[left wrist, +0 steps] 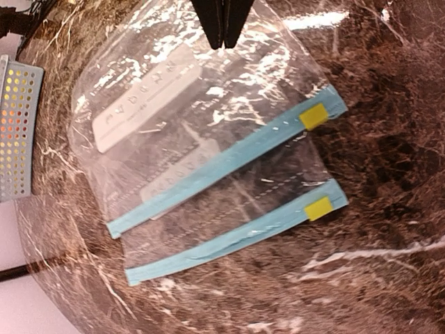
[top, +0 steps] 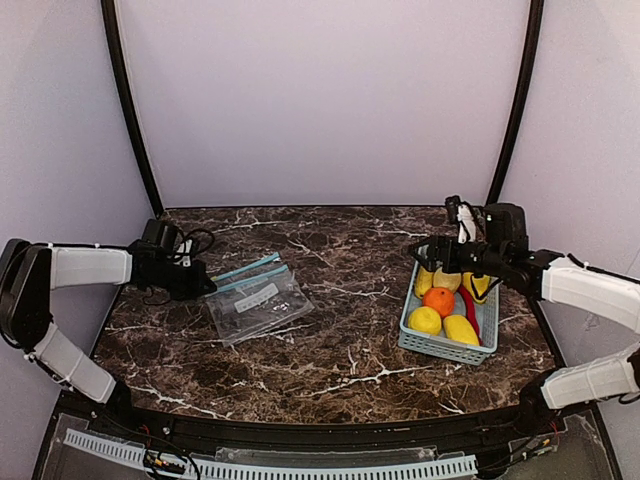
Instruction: Place the food in the zip-top bag and seal the zipper
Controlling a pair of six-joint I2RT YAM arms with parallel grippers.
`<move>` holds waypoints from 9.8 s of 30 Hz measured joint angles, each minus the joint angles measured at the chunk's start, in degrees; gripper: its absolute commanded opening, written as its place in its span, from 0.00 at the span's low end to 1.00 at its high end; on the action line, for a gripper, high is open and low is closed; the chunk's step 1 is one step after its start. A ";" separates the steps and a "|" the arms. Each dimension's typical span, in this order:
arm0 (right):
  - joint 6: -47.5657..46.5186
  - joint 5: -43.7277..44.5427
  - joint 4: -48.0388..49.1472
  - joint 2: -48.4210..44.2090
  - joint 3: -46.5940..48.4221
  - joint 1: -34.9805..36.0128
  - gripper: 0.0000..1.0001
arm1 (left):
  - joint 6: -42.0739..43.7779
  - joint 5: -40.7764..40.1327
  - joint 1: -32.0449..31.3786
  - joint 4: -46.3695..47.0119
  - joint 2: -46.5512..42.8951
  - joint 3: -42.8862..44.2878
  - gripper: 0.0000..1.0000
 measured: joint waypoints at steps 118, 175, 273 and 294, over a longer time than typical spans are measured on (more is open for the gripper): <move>-1.88 -26.36 -6.58 19.85 29.64 24.41 0.00 | -13.73 13.94 -7.91 1.68 -41.48 -11.06 0.96; 9.18 -14.40 -0.59 7.82 19.21 23.23 0.86 | 11.39 -24.37 -41.72 -7.72 -17.79 15.91 0.01; 45.59 -6.29 -6.32 8.24 17.55 22.53 0.01 | 44.30 -42.60 -58.84 23.98 -2.27 10.51 0.01; 26.45 -9.81 -6.25 -5.49 13.55 14.67 0.64 | 31.61 -17.07 -44.52 -5.27 -7.17 27.21 0.01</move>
